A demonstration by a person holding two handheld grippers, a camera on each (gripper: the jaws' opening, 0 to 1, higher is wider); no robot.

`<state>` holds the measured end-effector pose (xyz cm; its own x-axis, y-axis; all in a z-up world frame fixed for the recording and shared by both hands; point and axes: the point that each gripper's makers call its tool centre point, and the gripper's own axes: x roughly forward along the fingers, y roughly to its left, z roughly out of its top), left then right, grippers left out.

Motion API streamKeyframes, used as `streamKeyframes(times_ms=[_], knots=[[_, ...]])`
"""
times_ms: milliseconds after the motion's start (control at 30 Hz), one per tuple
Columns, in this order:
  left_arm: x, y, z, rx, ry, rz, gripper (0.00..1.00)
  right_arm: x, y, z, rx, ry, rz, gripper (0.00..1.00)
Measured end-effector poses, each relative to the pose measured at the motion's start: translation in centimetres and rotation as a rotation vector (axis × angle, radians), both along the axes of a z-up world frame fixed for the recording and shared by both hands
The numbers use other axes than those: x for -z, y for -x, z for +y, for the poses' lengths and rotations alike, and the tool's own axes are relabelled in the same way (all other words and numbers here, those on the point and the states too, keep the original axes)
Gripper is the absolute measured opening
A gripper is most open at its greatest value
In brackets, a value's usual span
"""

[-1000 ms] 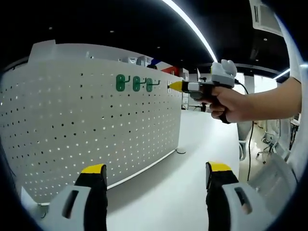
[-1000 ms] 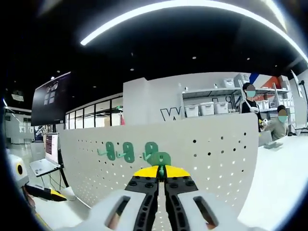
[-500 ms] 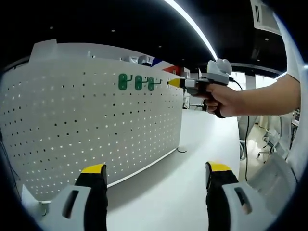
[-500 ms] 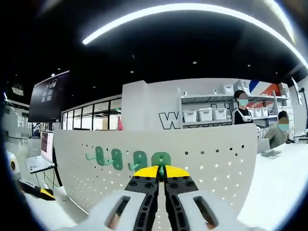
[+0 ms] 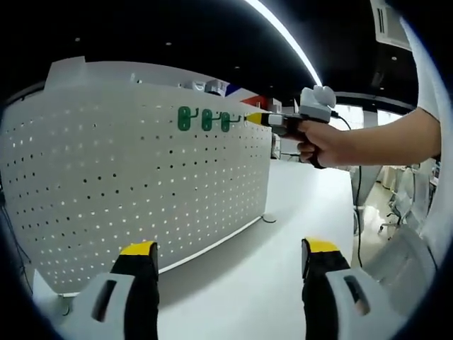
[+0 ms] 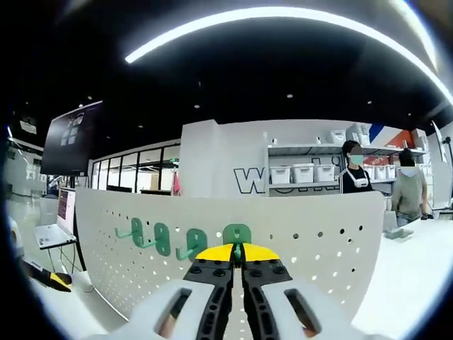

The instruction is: Insert the hook assembly into the mounting plate slot until the hook locks in place.

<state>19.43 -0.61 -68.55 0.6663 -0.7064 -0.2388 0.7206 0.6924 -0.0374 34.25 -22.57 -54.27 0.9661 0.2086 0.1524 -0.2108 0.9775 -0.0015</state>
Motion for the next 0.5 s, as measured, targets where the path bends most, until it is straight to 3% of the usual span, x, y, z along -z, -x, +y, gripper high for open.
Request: streamKeyframes(times_ms=[500], knots=[[0.25,0.21,0.83,-0.013,-0.013,0.009,0.84,0.33,-1.04,-0.25,-0.003,0.014,0.005,0.01]])
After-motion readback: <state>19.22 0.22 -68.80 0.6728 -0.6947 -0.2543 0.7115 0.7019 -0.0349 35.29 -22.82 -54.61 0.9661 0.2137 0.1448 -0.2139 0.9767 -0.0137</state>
